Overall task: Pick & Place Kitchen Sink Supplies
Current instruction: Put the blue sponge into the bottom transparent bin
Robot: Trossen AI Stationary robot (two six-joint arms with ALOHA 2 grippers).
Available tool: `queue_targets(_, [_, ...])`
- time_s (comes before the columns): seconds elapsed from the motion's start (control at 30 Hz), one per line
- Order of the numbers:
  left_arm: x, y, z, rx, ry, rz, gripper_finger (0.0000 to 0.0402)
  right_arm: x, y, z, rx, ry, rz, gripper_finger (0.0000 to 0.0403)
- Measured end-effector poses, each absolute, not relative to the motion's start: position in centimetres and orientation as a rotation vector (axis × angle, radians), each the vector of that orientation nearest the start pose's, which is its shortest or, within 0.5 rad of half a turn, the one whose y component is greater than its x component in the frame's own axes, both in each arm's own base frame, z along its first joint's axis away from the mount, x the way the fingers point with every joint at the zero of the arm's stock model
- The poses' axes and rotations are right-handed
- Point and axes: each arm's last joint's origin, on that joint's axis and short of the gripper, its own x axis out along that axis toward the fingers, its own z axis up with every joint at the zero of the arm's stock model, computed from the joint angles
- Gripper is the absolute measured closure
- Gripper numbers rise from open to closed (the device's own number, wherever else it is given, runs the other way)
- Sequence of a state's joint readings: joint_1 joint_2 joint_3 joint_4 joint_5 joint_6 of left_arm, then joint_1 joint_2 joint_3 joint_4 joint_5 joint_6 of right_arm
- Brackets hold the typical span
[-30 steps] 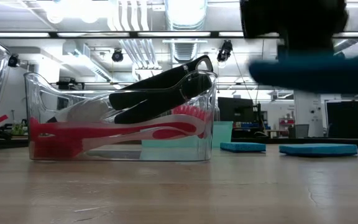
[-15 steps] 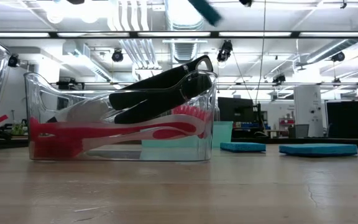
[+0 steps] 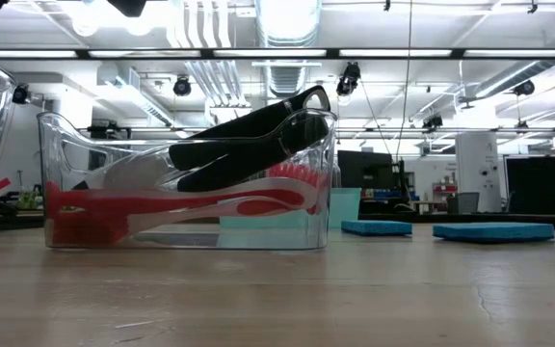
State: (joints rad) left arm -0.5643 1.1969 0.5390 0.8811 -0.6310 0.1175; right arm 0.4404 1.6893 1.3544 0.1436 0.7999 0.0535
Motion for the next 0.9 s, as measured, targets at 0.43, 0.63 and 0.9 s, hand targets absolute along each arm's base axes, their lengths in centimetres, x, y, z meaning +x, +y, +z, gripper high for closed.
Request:
queue_targets(0.43, [21.54, -11.45, 26.53, -0.018, -0.174, 0.08, 0.0229, 36.81, 14.46, 32.04, -0.04, 0.101, -0.463, 0.0394])
queue_targets(0.63, [21.66, -11.25, 26.52, -0.014, -0.175, 0.087, 0.0229, 36.9, 14.34, 32.38, -0.011, 0.068, -0.466, 0.0394])
queue_targets(0.9, [21.89, -10.8, 26.53, -0.021, -0.176, 0.104, 0.0229, 36.99, 14.11, 32.09, 0.037, 0.062, -0.454, 0.0394])
